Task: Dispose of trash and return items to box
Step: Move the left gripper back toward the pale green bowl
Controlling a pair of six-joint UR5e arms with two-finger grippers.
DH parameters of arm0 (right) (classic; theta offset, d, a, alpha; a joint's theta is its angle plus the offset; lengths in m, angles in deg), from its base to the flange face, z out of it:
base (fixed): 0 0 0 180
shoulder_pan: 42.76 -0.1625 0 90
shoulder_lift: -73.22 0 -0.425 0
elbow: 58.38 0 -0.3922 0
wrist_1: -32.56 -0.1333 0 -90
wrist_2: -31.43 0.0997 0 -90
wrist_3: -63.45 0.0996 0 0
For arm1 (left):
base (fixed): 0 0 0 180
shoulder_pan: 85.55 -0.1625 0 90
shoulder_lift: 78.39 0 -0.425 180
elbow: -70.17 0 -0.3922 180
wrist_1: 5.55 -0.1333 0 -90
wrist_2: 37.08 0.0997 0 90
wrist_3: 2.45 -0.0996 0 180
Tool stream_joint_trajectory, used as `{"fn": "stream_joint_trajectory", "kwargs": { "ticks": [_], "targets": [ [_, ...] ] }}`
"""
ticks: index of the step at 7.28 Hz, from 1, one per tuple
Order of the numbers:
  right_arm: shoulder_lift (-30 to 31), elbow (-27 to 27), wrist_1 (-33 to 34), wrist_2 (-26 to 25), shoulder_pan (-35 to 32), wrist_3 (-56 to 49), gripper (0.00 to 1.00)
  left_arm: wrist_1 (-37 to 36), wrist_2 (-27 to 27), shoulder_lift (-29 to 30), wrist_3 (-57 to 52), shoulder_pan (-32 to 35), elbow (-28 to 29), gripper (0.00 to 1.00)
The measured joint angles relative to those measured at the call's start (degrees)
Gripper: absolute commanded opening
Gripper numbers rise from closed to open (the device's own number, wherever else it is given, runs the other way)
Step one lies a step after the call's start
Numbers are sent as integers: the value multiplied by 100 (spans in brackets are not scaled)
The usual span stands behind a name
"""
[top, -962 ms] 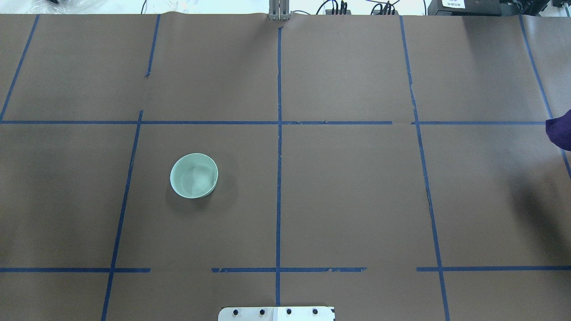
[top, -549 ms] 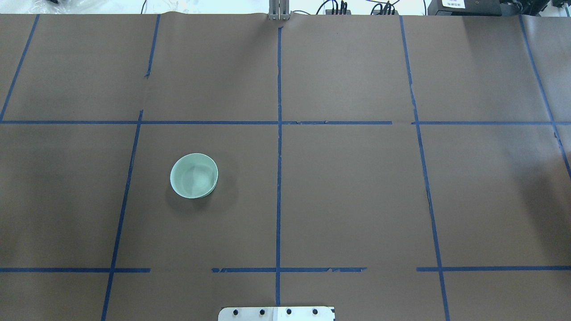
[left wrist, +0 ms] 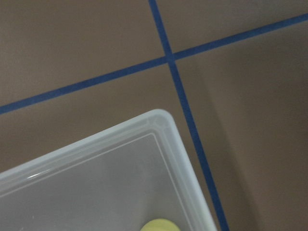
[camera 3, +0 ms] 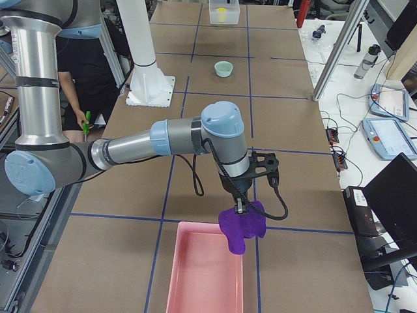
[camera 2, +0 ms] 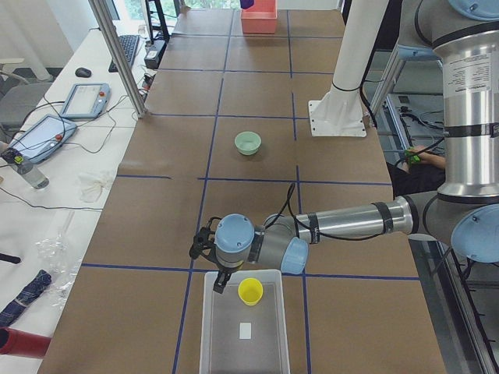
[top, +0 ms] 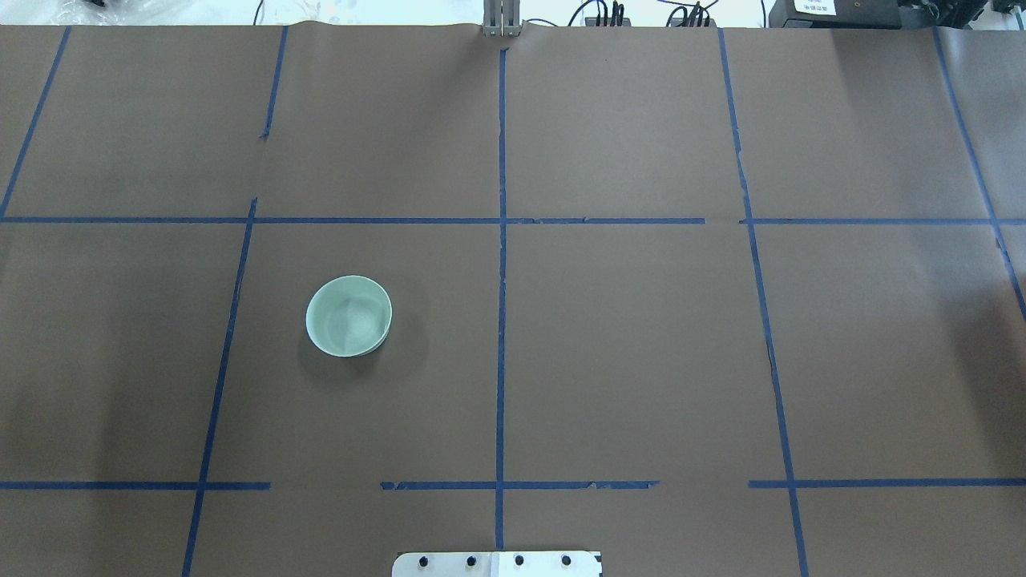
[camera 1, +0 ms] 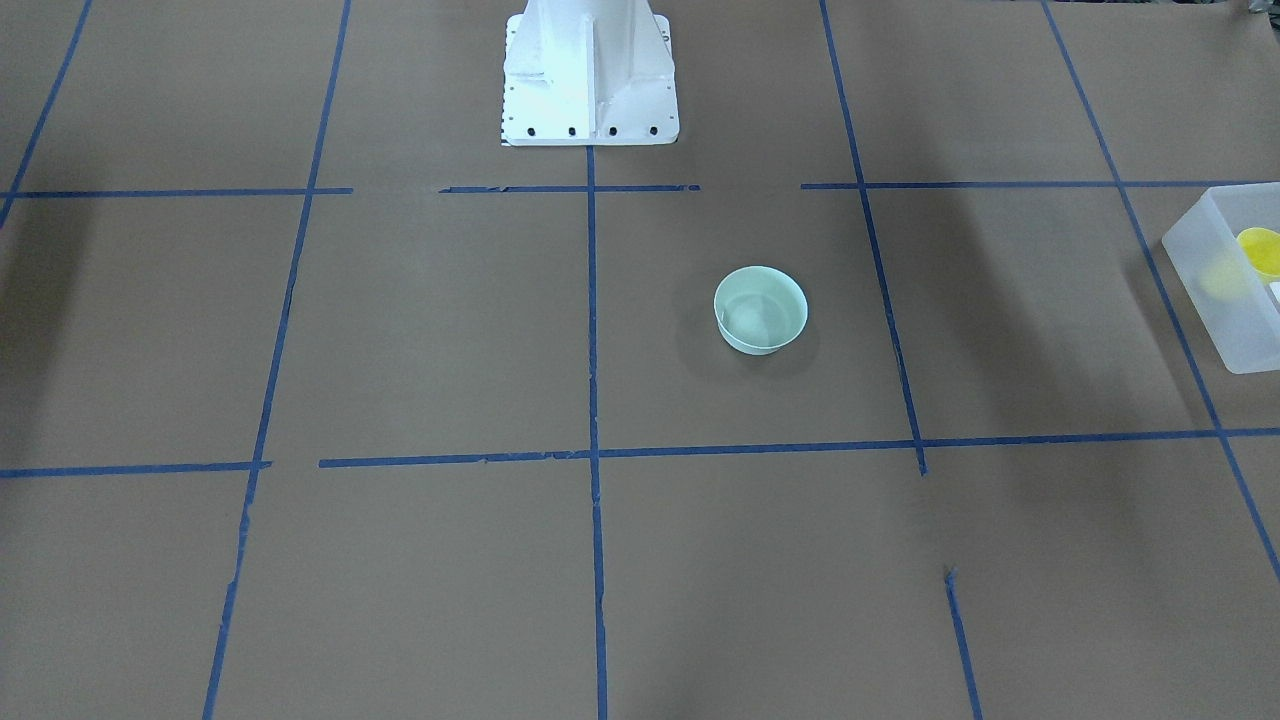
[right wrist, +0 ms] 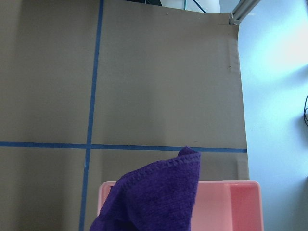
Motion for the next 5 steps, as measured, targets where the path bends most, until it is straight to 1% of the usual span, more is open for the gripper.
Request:
{"fn": "stream_joint_trajectory", "kwargs": {
  "ticks": [1, 2, 3, 4, 5],
  "targets": [
    [-53, 328, -56, -57, -68, -342, 0, -273, 163, 161, 16, 234, -451, 100],
    [-67, 700, -203, -75, -108, -603, 0, -420, 469, 349, 193, 384, -884, 100],
    [-44, 1105, -499, -78, -124, -729, 0, -478, 696, 492, 663, 397, -1299, 100],
    [2, 1484, -849, -74, -127, -776, 0, -498, 779, 630, 1390, 193, -1758, 100],
    [46, 1789, -1053, -56, -126, -789, 80, -504, 799, 816, 2203, -199, -2115, 100]
  ]
}}
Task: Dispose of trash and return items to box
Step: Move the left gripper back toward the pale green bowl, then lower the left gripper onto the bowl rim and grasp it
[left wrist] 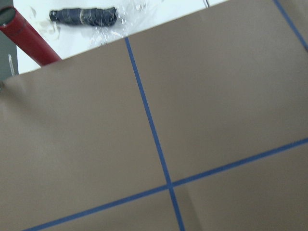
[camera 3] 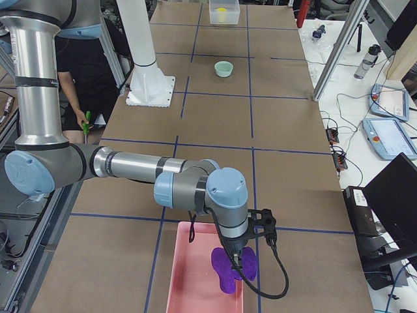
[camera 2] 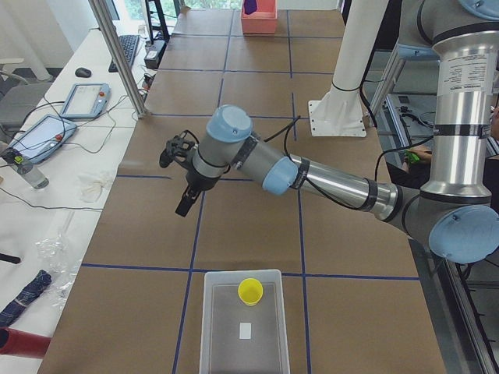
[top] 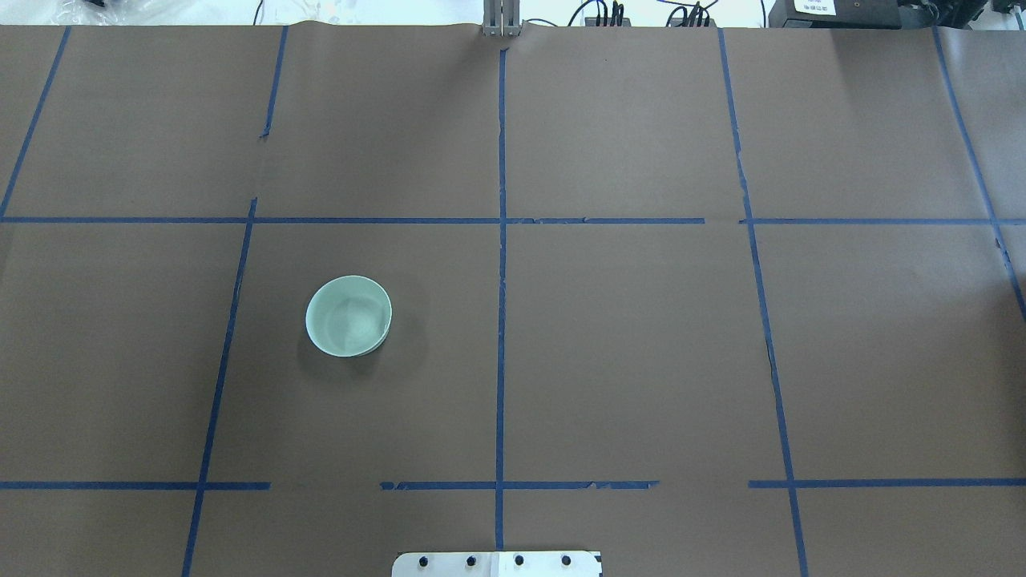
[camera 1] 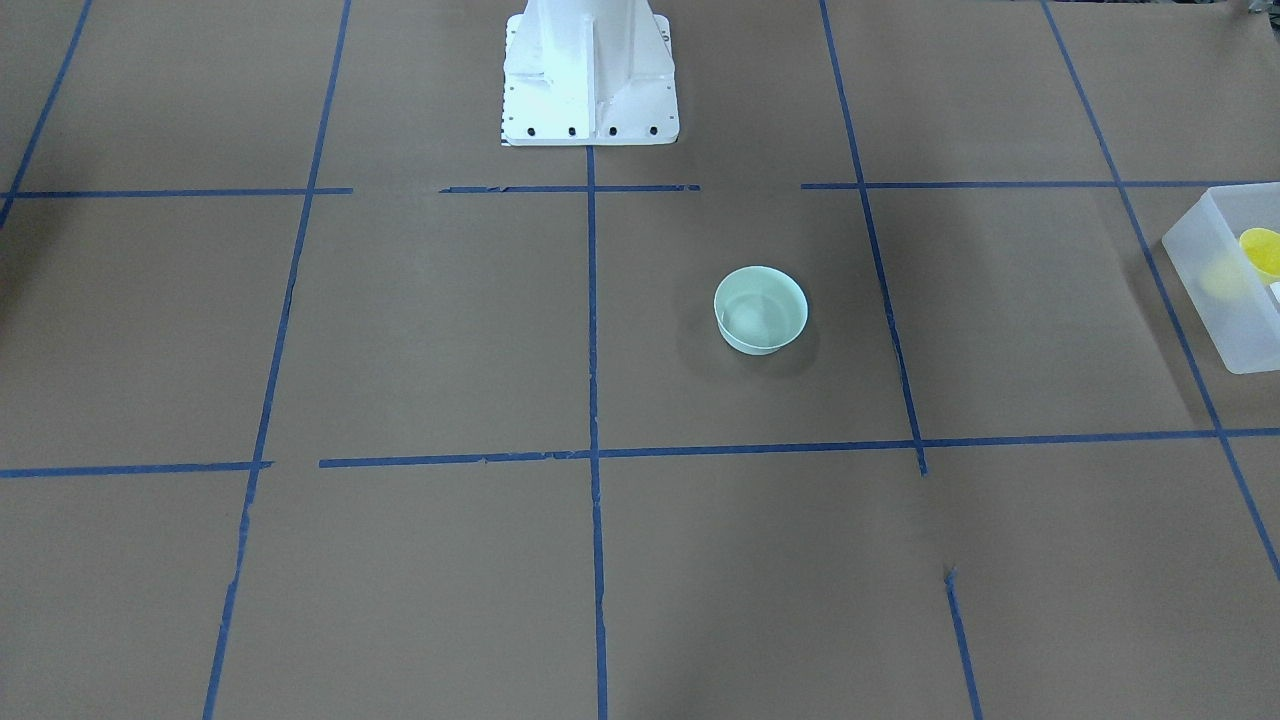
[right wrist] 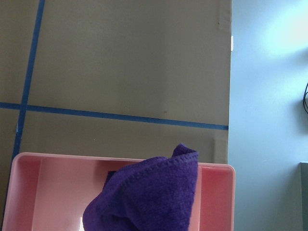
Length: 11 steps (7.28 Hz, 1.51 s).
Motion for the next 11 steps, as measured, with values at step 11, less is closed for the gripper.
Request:
{"fn": "stream_joint_trajectory", "kwargs": {
  "ticks": [11],
  "targets": [
    [187, -1701, 1022, 916, 929, 1995, 100, 16, 1883, 1509, 6074, -5099, 151, 97]
  ]
}}
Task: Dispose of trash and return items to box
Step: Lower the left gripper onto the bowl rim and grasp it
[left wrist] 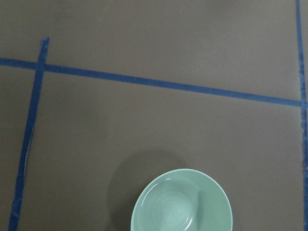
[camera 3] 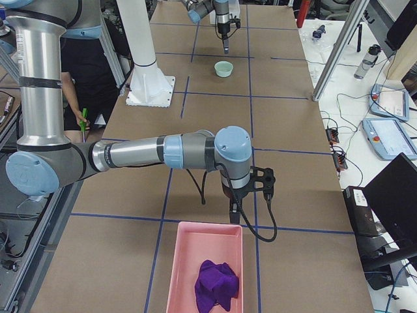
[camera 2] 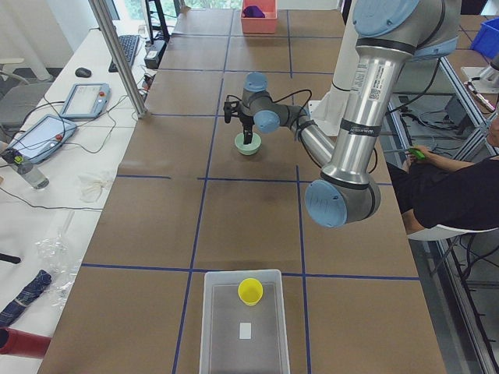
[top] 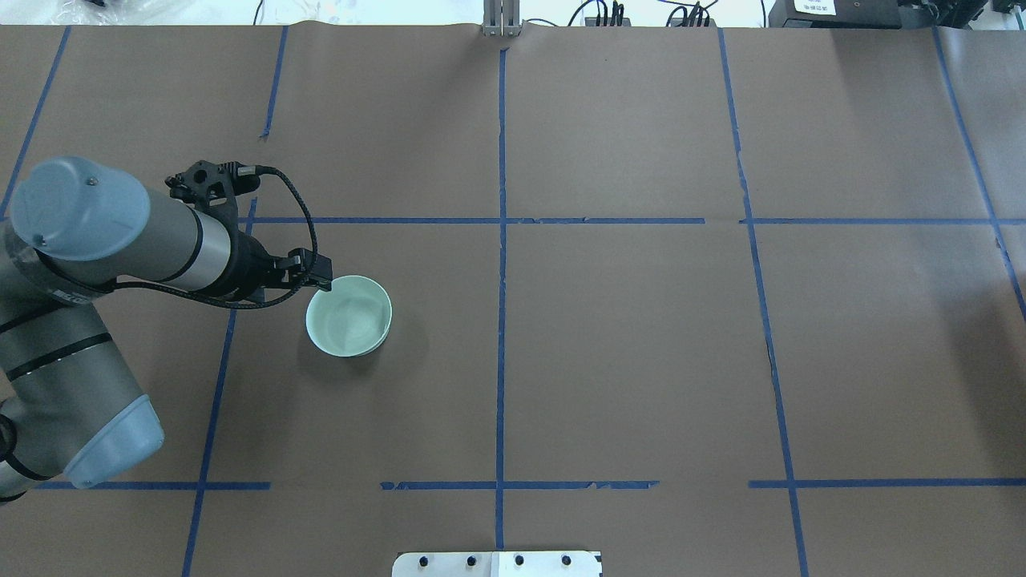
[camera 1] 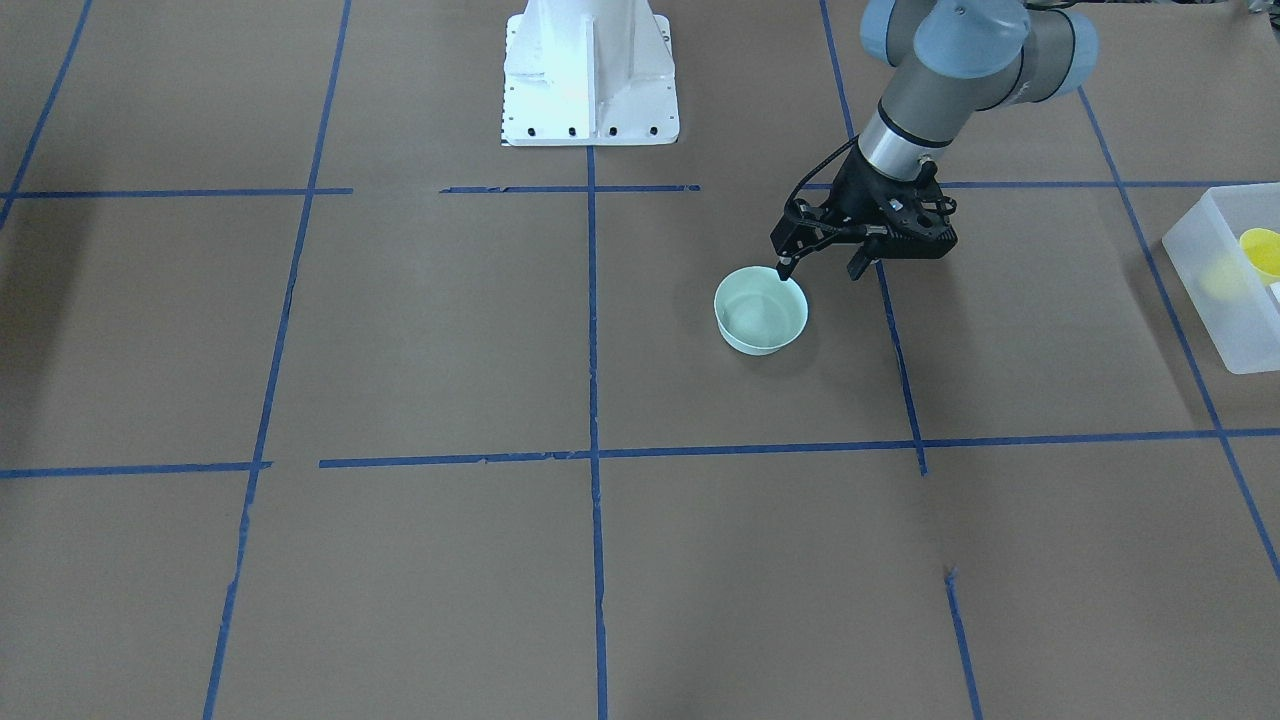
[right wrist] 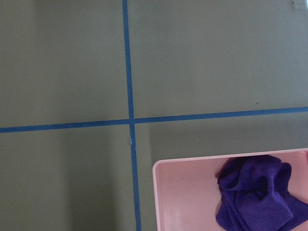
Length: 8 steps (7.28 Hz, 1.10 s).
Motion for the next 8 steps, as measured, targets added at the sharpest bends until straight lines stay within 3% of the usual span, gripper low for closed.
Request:
{"fn": "stream_joint_trajectory", "kwargs": {
  "ticks": [2, 4, 5, 6, 8],
  "targets": [
    [-1, -297, 25, 126, 252, 399, 100, 23, 43, 142, 117, -174, 385, 89],
    [0, -470, 28, 261, 352, 497, 100, 74, 48, 316, 144, -291, 689, 69],
    [1, -516, 28, 310, 377, 532, 100, 128, 48, 332, 146, -320, 773, 64],
    [4, -552, 31, 337, 386, 564, 100, 157, 48, 326, 145, -332, 830, 54],
    [6, -575, 34, 350, 405, 585, 100, 172, 48, 304, 143, -338, 867, 25]
  ]
}}
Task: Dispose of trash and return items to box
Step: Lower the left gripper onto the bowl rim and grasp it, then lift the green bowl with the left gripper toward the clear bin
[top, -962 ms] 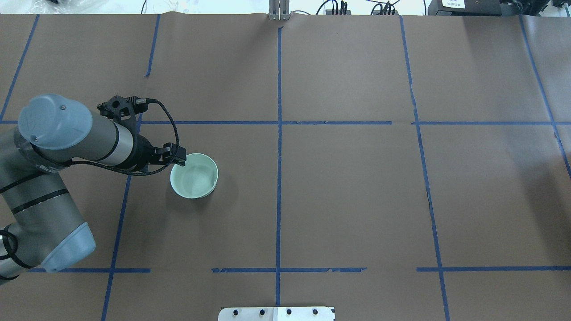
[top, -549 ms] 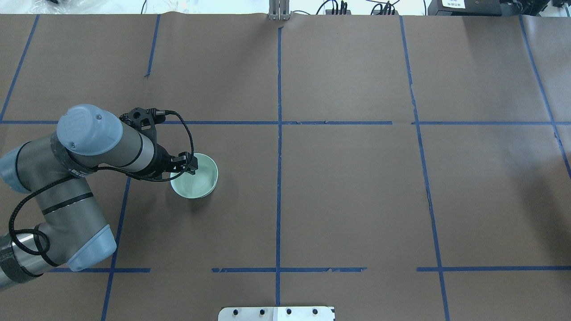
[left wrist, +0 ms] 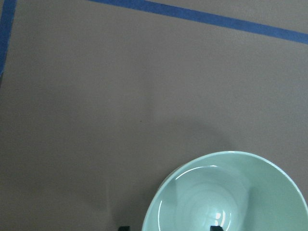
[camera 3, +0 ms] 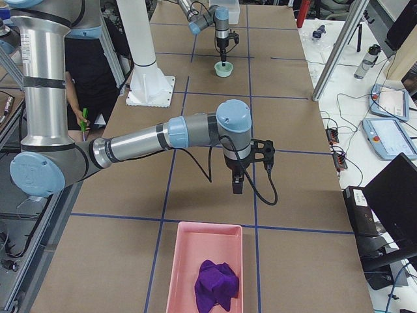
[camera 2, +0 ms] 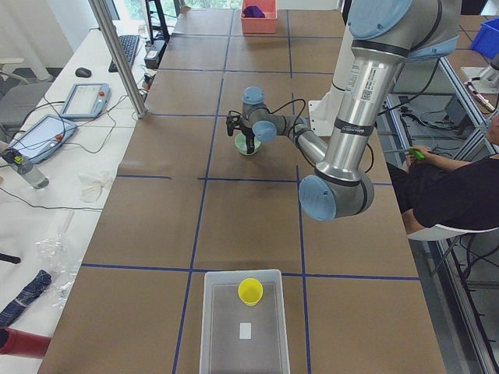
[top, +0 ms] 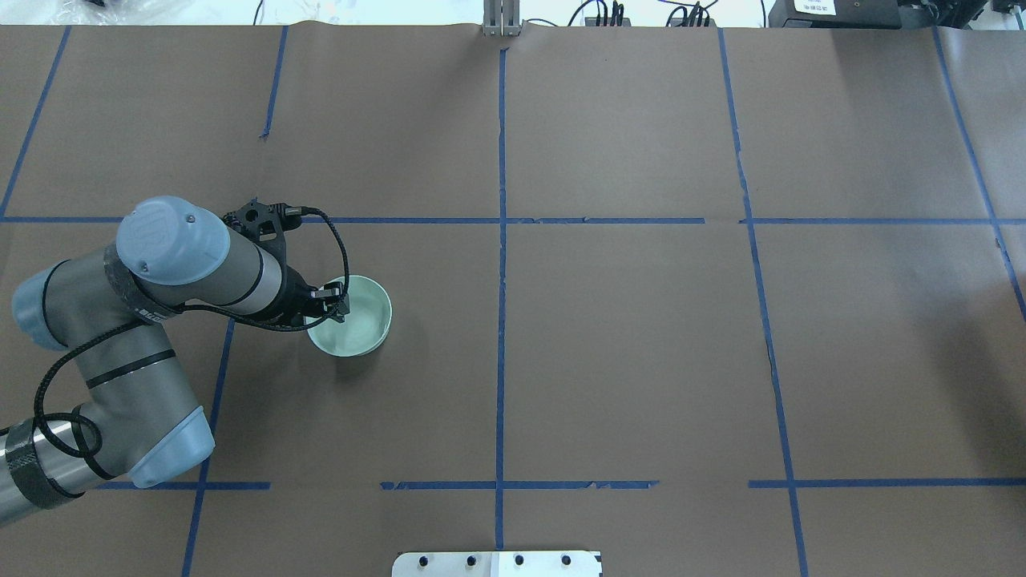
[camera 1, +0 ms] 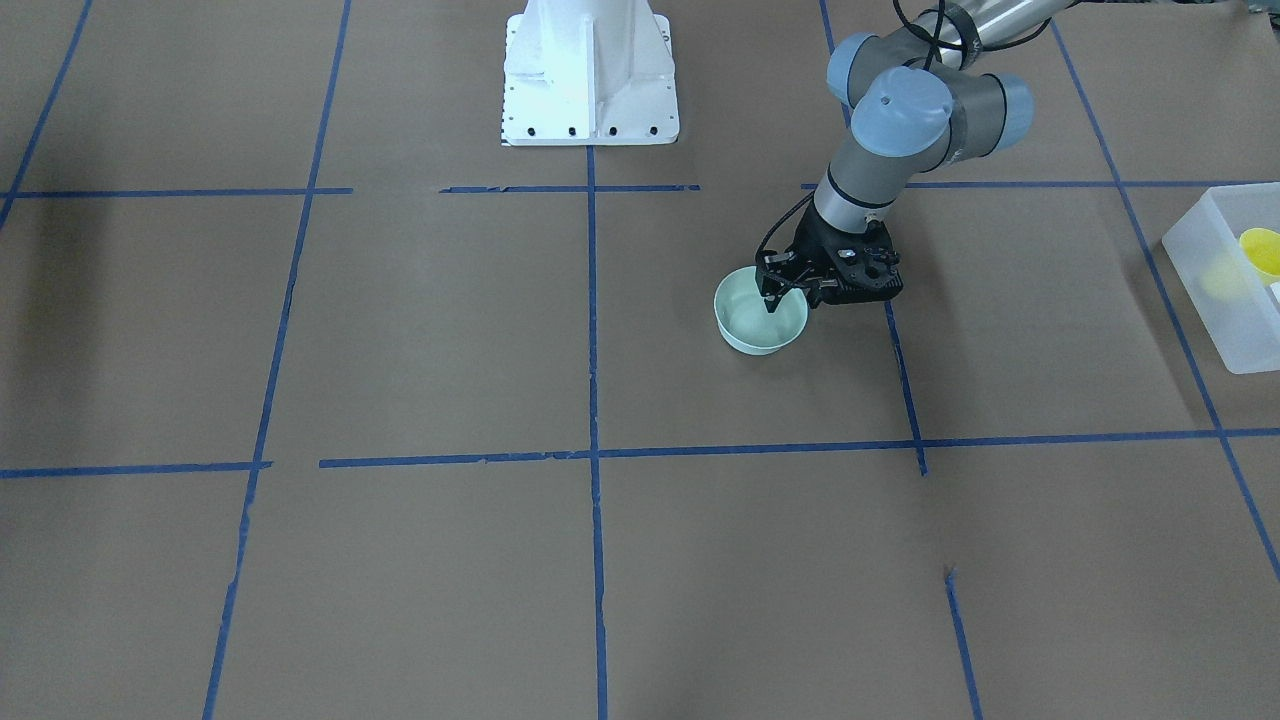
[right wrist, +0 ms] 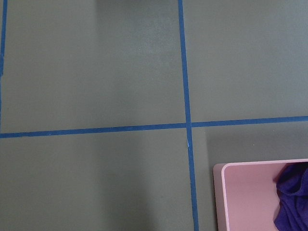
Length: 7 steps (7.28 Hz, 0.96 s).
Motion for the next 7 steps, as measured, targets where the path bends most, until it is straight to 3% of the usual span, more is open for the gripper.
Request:
{"fn": "stream_joint_trajectory", "kwargs": {
  "ticks": [1, 2, 4, 7],
  "targets": [
    [-3, -1, 0, -2, 17, 2, 100, 1, 0, -17, 0, -3, 10, 9],
    [-5, -4, 0, -2, 29, 3, 100, 2, 0, -23, 1, -6, 32, 0],
    [-18, -9, -1, -3, 111, 77, 100, -16, -8, -28, 9, 11, -110, 0],
    [-57, -78, -56, -47, 397, 581, 100, -756, -63, -163, -19, 419, -1393, 0]
  ]
}}
